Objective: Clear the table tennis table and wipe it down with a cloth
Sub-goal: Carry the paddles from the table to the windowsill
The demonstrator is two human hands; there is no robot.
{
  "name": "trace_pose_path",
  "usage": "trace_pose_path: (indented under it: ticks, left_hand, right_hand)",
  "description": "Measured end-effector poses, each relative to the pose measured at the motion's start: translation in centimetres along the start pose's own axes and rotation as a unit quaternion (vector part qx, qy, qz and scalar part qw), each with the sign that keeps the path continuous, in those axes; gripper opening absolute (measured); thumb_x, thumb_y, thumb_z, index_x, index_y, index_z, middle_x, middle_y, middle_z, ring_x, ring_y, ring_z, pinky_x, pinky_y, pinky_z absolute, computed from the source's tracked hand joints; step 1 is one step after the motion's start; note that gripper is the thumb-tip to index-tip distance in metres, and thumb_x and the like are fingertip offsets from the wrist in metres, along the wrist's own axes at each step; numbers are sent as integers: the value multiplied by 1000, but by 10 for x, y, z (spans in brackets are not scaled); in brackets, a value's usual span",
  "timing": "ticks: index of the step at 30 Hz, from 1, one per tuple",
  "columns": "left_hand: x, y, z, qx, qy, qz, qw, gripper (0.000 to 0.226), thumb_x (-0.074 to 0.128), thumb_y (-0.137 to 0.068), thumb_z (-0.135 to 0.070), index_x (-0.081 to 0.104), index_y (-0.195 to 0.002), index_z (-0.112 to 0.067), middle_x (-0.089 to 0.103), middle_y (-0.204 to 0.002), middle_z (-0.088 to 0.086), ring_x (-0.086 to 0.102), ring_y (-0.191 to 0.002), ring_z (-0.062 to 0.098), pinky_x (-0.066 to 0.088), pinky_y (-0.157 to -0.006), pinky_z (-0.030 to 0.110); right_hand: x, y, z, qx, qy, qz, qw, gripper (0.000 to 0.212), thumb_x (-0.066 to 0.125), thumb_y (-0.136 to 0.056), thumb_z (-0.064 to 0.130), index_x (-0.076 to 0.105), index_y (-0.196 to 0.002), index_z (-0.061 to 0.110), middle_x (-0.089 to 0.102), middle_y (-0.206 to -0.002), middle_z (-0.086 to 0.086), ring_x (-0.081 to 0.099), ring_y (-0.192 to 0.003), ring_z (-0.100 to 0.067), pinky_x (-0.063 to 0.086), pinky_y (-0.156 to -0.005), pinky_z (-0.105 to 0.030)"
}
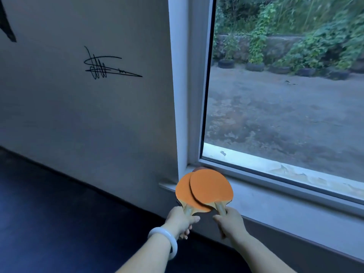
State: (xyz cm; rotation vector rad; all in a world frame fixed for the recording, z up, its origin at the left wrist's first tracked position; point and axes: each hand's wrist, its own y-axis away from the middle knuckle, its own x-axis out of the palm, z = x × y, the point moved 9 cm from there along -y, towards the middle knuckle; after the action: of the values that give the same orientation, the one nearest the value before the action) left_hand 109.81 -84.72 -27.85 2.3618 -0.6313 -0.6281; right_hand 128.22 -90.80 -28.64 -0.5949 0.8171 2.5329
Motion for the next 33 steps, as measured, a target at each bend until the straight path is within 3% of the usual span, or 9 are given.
trace_pose_path:
  ticks: [3, 8, 11, 18, 23, 26, 28, 30, 33]
  left_hand:
    - [-1, -32, -14, -16, -16, 6, 1000, 21, 69, -85, -22, 51, -78, -12, 49, -53, 0, 40, -38, 12, 36, -40, 21]
    - [3, -77, -24, -36, -39, 16, 998, 22, 67, -86, -23, 51, -74, -13, 50, -55, 0, 40, -39, 12, 36, -40, 21]
    - [10, -97, -21, -56, -59, 38, 996, 22, 66, -86, -23, 53, -72, -13, 50, -56, 1, 40, -39, 12, 36, -40, 21]
    - [13, -143, -20, -56, -93, 69, 992, 20, 65, -86, -22, 51, -78, -12, 49, -51, 1, 39, -35, 12, 36, -38, 22]
    - [9, -165, -19, -51, -121, 74, 989, 20, 68, -85, -25, 52, -81, -12, 49, -53, 2, 41, -34, 13, 34, -36, 20]
    - [4, -171, -21, -30, -178, 63, 982, 24, 69, -84, -30, 54, -89, -12, 54, -64, 3, 46, -39, 13, 35, -35, 19]
    - [-2, -174, -23, -16, -197, 45, 979, 31, 72, -82, -32, 52, -98, -14, 57, -81, 3, 52, -52, 13, 38, -39, 20]
    - [-8, -175, -23, -3, -187, 28, 982, 33, 74, -81, -30, 50, -101, -18, 58, -99, 1, 56, -71, 13, 42, -51, 21]
    - [-15, -174, -19, 9, -176, 6, 984, 32, 73, -83, -20, 51, -107, -19, 54, -108, -2, 53, -82, 10, 44, -64, 23]
  right_hand:
    - [7, -37, -1, 14, 4, 17, 1000, 6, 59, -78, 9, 52, -78, 8, 56, -67, -10, 56, -61, -28, 54, -63, -44]
    - [18, -77, 2, 25, 7, 43, 999, 5, 55, -80, 9, 51, -77, 10, 55, -63, -8, 52, -40, -18, 39, -37, -22]
    - [28, -91, -3, 42, 1, 62, 997, 6, 52, -80, 7, 48, -77, 11, 53, -59, -9, 47, -31, -17, 36, -34, -21]
    - [41, -118, -11, 71, -15, 55, 996, 3, 53, -85, 11, 51, -83, 10, 54, -62, -9, 47, -37, -19, 37, -34, -22]
    - [51, -130, -17, 87, -30, 48, 995, 12, 60, -89, 20, 54, -88, 10, 56, -68, -7, 49, -42, -17, 39, -35, -22]
    - [59, -131, -19, 94, -47, 51, 993, 19, 63, -90, 24, 50, -85, 12, 55, -67, -8, 48, -42, -19, 40, -35, -24]
    - [63, -131, -20, 98, -49, 51, 993, 22, 63, -90, 26, 48, -84, 12, 57, -69, -10, 50, -43, -20, 41, -36, -24]
    - [65, -131, -21, 108, -57, 50, 991, 22, 63, -91, 26, 48, -87, 10, 58, -71, -12, 52, -46, -22, 46, -39, -27]
    - [66, -129, -23, 121, -73, 48, 989, 22, 60, -93, 28, 51, -89, 8, 59, -71, -12, 54, -50, -23, 51, -47, -32]
